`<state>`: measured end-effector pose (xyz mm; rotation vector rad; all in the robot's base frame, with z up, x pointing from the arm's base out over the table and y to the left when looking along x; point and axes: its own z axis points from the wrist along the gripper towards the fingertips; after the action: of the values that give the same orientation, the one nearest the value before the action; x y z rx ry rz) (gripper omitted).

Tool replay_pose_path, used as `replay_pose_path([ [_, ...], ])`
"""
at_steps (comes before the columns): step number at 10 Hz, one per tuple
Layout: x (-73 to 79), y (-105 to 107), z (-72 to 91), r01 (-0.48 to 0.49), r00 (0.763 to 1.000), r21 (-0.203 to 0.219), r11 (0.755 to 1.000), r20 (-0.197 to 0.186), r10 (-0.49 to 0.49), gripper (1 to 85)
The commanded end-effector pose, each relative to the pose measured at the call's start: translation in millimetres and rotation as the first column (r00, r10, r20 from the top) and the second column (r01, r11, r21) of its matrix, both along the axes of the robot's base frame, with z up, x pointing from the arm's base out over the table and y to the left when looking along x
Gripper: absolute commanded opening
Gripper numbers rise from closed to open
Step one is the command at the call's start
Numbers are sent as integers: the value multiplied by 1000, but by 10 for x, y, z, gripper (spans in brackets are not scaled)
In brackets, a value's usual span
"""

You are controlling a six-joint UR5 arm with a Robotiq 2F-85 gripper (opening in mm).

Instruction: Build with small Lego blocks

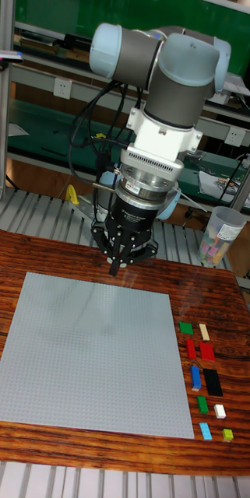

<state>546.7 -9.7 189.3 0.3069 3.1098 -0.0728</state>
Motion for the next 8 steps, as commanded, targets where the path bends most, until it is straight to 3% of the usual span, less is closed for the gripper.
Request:
replay_pose_path([
  [1,-18,15,10,-4,1000,7,1000,-7,4,13],
  [4,-10,51,8,-6,1000,21,1000,-4,6,13],
  [5,14,75,8,-16,1000,30,999,5,15,27],
  [6,29,167,9,-36,999,65,997,12,35,97],
  [8,39,214,-4,-51,999,72,996,14,50,100],
])
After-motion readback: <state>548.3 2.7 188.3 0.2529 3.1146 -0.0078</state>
